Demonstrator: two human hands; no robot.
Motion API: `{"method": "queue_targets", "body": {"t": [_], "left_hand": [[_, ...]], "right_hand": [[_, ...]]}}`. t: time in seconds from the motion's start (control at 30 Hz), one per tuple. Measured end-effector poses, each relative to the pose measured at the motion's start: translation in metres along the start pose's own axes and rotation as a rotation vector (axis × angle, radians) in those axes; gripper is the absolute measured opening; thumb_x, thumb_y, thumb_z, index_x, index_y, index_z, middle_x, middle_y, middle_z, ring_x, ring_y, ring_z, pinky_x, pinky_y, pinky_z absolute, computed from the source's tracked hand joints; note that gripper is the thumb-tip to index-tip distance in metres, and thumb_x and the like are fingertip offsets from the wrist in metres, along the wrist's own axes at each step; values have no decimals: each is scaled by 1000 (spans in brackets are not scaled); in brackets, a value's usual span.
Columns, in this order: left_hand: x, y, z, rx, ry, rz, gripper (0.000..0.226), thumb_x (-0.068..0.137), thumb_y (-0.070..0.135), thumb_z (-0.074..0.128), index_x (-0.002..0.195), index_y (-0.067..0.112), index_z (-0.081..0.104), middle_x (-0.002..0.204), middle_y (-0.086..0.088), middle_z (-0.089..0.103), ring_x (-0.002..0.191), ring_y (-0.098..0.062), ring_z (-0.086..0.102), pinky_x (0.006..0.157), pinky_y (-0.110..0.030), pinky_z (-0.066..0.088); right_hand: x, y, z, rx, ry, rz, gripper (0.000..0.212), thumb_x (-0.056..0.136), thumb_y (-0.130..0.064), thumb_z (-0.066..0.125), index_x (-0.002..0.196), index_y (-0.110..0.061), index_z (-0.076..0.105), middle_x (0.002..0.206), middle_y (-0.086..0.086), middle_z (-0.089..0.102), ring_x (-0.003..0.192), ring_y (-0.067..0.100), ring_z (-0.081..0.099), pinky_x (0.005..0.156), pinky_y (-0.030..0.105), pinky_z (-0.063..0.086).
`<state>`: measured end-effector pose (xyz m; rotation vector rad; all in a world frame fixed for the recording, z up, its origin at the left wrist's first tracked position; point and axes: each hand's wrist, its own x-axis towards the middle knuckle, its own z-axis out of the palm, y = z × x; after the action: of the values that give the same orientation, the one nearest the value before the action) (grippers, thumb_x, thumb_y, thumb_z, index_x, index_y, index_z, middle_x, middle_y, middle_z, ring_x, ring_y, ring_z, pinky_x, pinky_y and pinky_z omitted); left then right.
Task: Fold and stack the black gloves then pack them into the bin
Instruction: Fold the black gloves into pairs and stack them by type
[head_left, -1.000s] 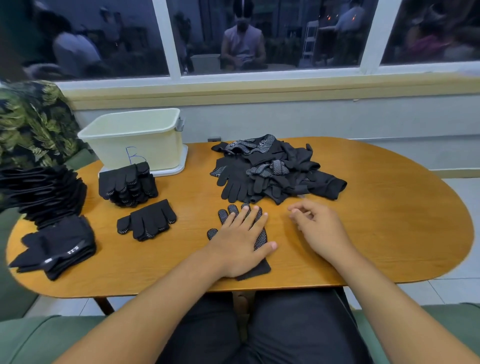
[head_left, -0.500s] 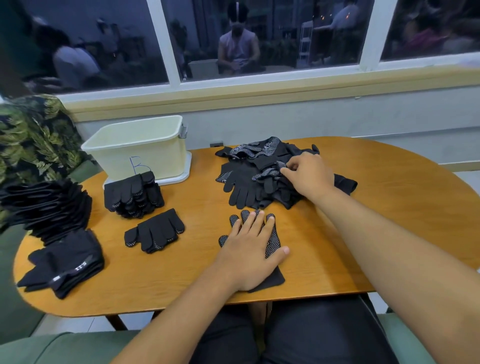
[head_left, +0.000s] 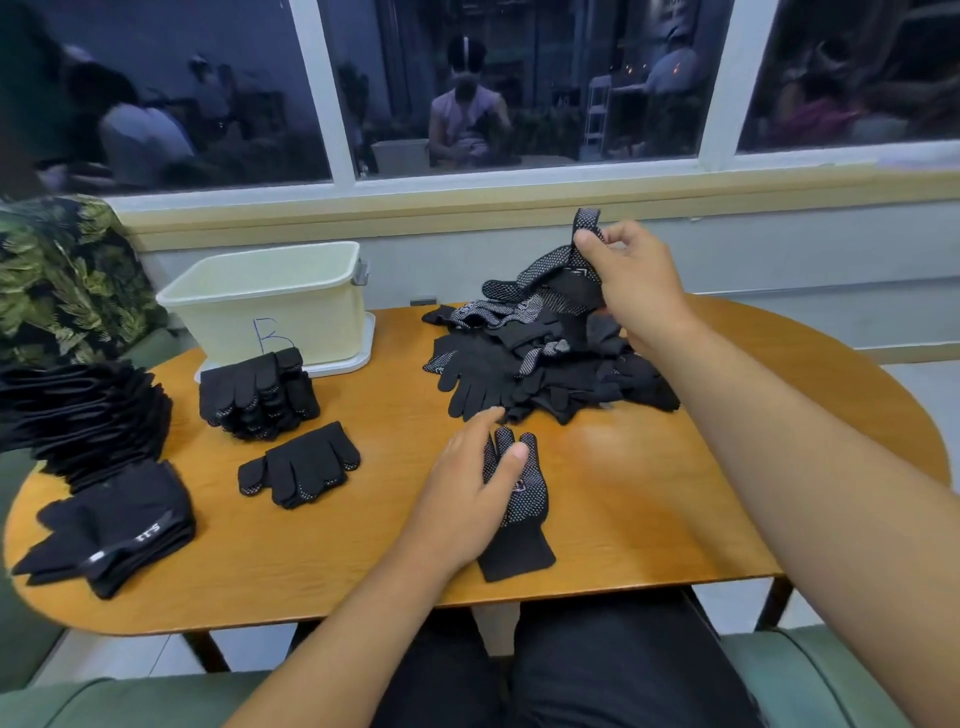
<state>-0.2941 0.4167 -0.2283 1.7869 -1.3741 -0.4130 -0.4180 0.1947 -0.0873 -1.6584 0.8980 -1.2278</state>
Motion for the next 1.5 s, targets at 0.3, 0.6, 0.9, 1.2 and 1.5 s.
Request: {"method": "queue_targets", "body": {"t": [0.3,0.6,0.9,1.2,1.5], "left_hand": [[3,1,-9,-485,226,-1,92,96,41,74,168,32,17,156,15,49,137,1,55,115,-29,46],[13,2,-9,-922,96,-88,87,91,8,80,161,29,33,140,-13,67,125,-27,70,98,-40,61],[18,-5,-19,-953,347,-154,44,104,9,66,141,28,53,124,-7,77,115,-31,74,98,-53,59],[21,-9,-14,-643,352,-207,25,106,17,64,128,25,58,112,-3,73,86,-18,75,68,-34,65],[18,-14,-10,-460,305,-151,11,105,23,63,114,30,64,105,4,71,92,-11,71,83,-33,59]], "right_hand": [[-56,15,14,71,-474,242,36,80,-42,87,114,-35,76,119,19,76,91,31,64,80,48,45],[-86,15,44,-94,-751,276,34,93,-32,84,124,-30,72,97,-9,78,87,10,71,62,26,51],[-101,37,18,107,-686,428,44,93,-20,84,133,-29,69,126,11,73,94,30,79,84,40,64],[-74,12,2,263,-323,95,13,104,-12,68,115,-16,74,108,4,80,96,20,75,84,36,60],[-48,1,-33,283,-262,252,10,103,-10,66,106,-14,75,93,12,79,84,28,75,82,43,61]]}}
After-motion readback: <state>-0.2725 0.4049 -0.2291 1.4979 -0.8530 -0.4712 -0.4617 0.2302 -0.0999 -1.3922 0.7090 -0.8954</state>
